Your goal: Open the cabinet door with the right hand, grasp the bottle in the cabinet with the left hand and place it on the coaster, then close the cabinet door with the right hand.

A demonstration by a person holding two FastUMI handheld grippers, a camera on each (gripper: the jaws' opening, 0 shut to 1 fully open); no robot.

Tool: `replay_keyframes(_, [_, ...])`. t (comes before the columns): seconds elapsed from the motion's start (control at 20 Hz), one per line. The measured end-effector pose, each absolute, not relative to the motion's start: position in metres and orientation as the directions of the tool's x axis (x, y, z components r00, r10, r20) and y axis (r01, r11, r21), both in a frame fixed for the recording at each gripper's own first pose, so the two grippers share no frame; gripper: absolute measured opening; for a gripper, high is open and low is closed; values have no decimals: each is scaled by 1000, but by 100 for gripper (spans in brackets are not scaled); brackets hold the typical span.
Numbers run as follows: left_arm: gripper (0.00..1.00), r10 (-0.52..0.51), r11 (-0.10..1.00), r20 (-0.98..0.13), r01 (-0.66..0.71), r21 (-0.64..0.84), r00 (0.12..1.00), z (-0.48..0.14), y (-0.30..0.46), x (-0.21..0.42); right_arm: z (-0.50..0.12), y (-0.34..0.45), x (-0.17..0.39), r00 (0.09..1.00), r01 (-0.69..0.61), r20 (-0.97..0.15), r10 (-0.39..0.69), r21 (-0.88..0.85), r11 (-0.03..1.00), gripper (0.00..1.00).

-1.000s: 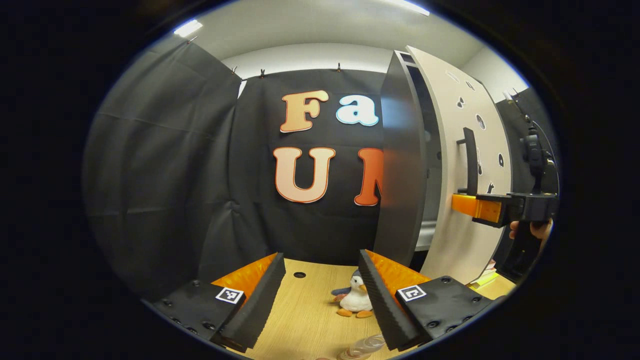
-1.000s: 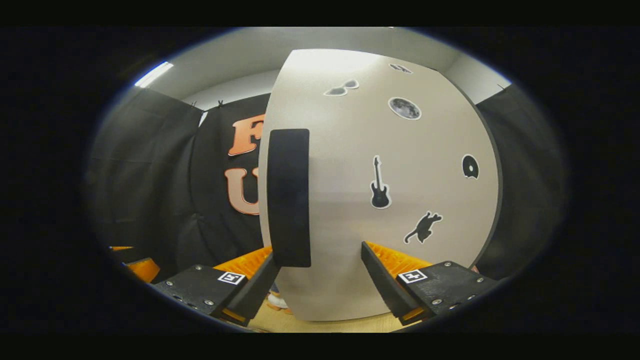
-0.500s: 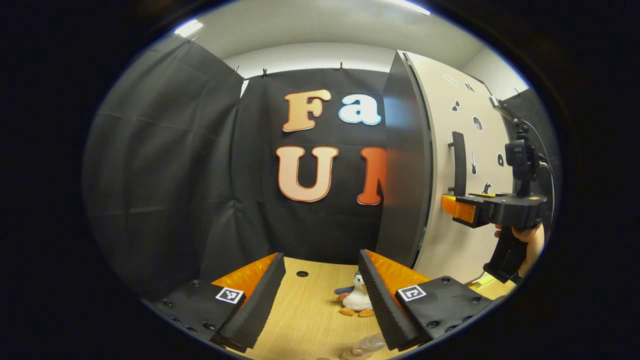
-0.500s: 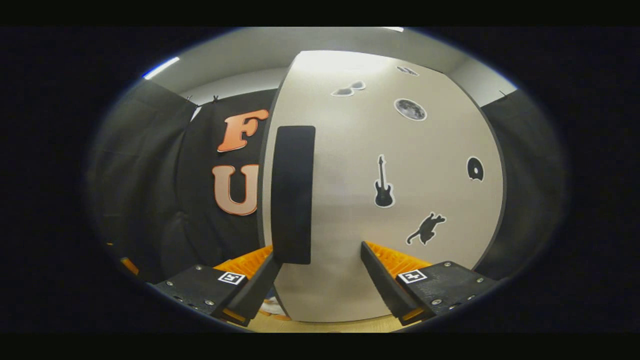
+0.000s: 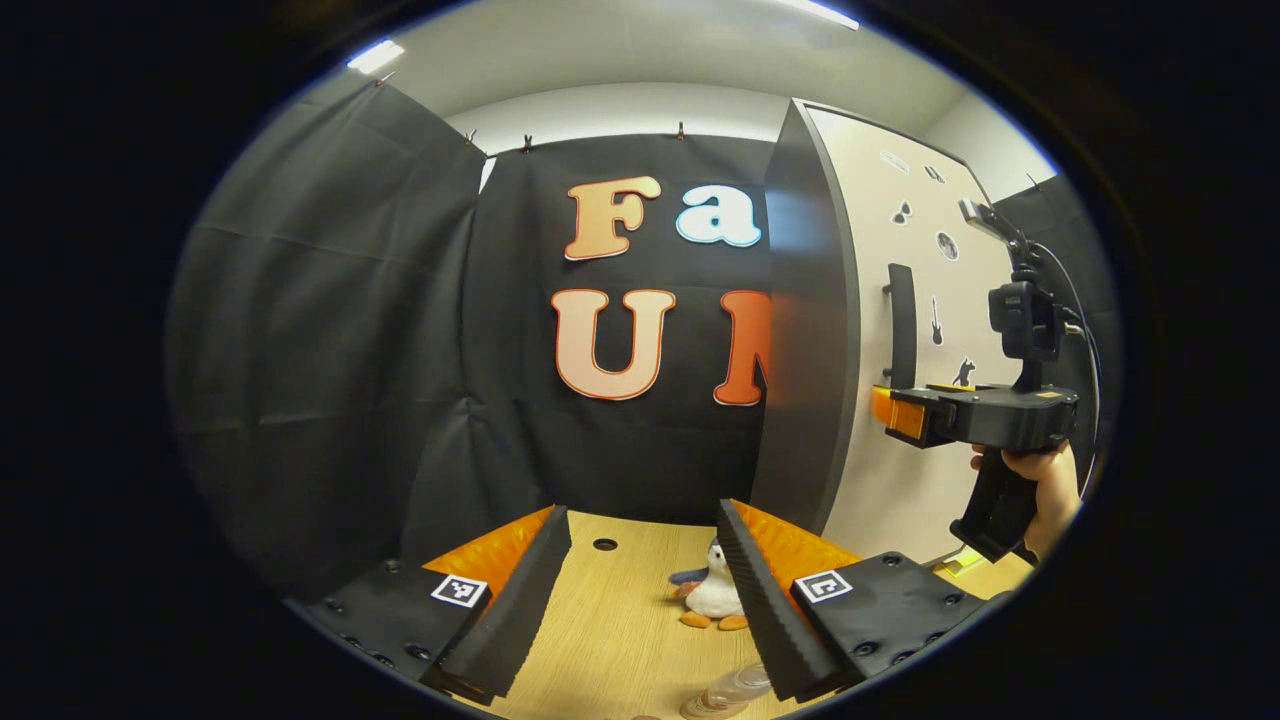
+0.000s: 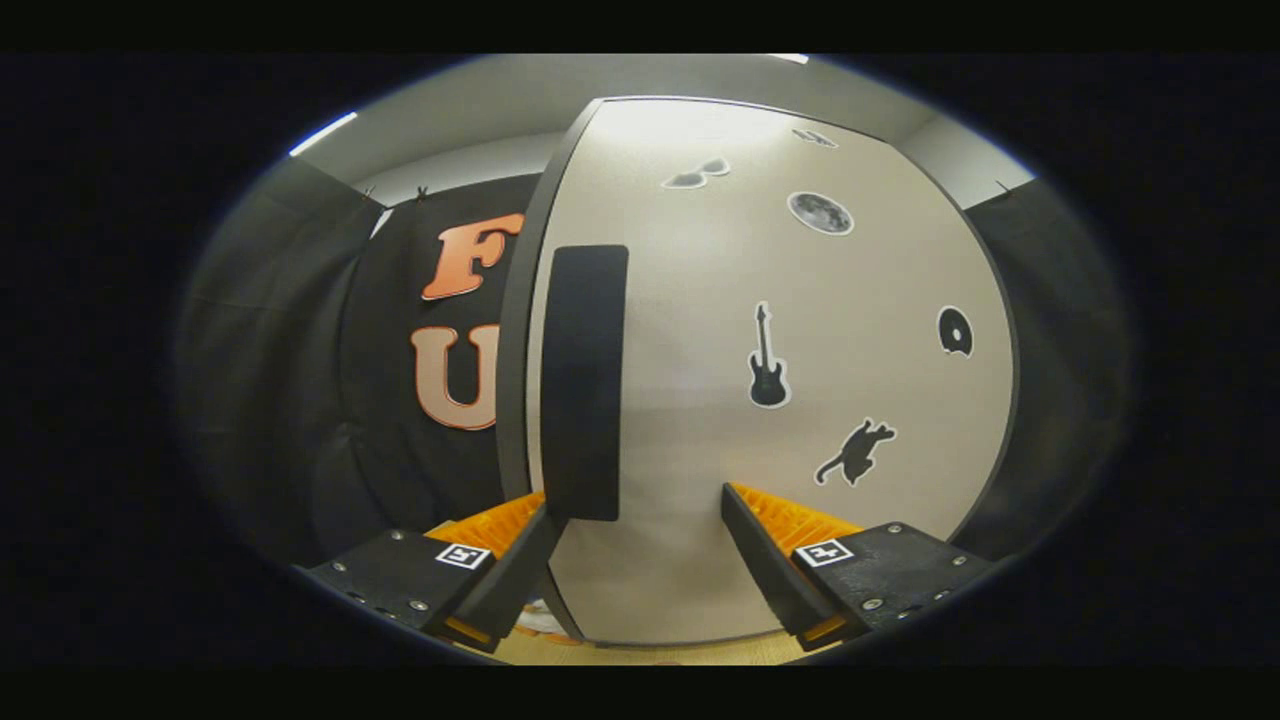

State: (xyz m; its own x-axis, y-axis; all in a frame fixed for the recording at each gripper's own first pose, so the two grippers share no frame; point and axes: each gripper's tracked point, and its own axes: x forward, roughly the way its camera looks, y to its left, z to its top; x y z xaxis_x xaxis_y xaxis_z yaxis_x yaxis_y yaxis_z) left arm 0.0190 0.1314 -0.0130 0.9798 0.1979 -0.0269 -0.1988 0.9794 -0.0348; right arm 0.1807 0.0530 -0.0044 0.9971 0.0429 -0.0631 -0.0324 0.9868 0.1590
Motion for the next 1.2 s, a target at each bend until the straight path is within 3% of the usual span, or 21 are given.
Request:
replay_keyframes(0.2, [96,190,982,-18,-190,-23,982,-8,125,22,-15,71,160,983,-100,-125,134,249,963,95])
replay_keyframes(0.45, [96,179,984,-4,-179,-8,984,0,107,29,-11,63,127,977,-137,-121,177,284,949,95])
replay_keyframes(1.2, [96,164,986,21,-163,-27,986,12,20,-2,23,-21,-30,982,-179,-31,184,106,978,95])
